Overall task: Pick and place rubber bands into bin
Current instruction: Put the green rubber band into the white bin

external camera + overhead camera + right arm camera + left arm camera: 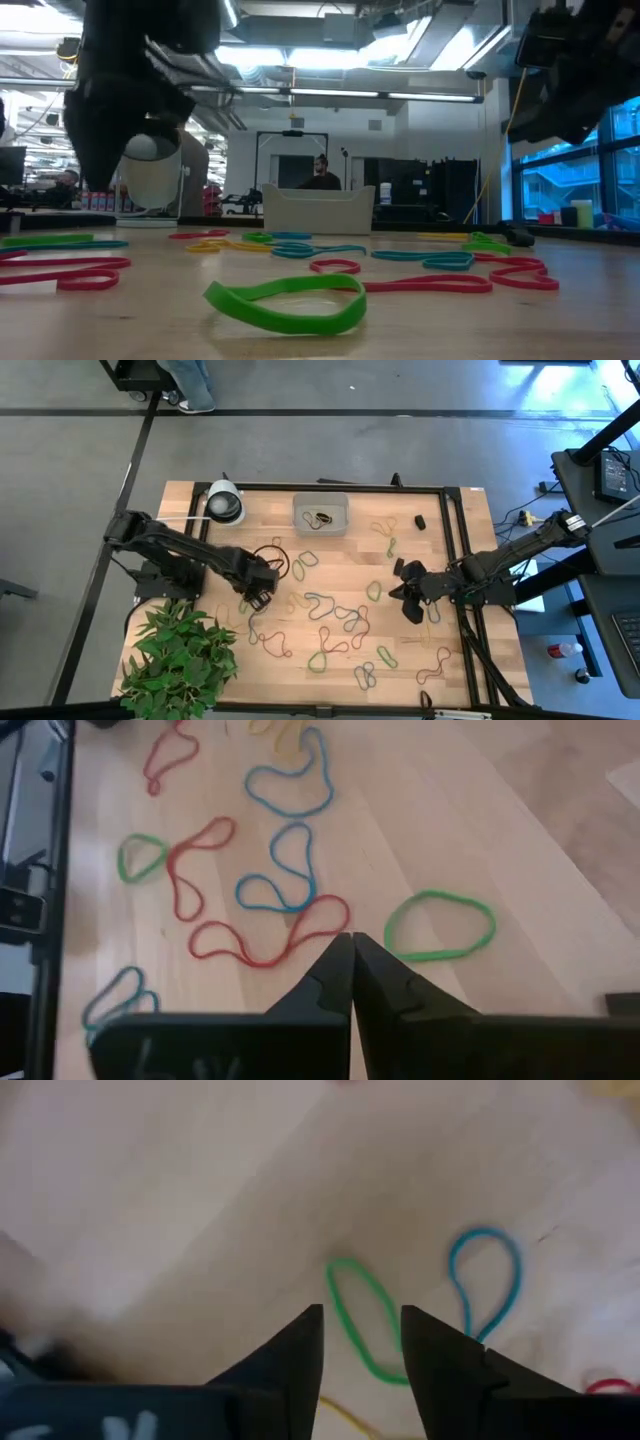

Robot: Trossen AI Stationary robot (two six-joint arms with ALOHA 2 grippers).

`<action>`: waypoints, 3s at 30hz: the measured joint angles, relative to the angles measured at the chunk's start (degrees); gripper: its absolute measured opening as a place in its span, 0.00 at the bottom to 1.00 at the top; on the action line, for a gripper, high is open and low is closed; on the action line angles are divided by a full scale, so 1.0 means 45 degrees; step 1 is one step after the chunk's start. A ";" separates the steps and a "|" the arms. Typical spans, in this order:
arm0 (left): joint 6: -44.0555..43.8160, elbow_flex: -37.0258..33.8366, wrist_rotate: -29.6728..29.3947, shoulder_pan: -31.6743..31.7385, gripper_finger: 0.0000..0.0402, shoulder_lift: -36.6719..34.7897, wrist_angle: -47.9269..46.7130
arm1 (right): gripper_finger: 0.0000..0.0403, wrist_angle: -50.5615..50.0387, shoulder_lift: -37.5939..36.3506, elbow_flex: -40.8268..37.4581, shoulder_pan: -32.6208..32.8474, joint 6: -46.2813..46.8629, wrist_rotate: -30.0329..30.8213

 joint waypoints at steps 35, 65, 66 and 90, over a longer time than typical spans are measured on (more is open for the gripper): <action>-0.1238 0.1125 0.0053 -0.0095 0.01 0.2036 -0.0254 | 0.02 0.0201 -0.0167 -0.0008 0.0000 -0.0516 -0.0619; 0.9819 0.9255 -0.3653 0.5538 0.00 0.3421 0.1691 | 0.02 0.0225 -0.0157 0.0002 -0.0019 -0.0511 -0.0566; 1.0283 0.9571 -0.3545 0.5777 0.00 0.3794 0.1720 | 0.02 0.0269 -0.0157 0.0002 -0.0023 -0.0499 -0.0566; 1.3608 1.1307 -0.0915 0.8541 0.17 0.8931 0.2838 | 0.02 0.0288 -0.0162 0.0002 -0.0029 0.0242 0.1387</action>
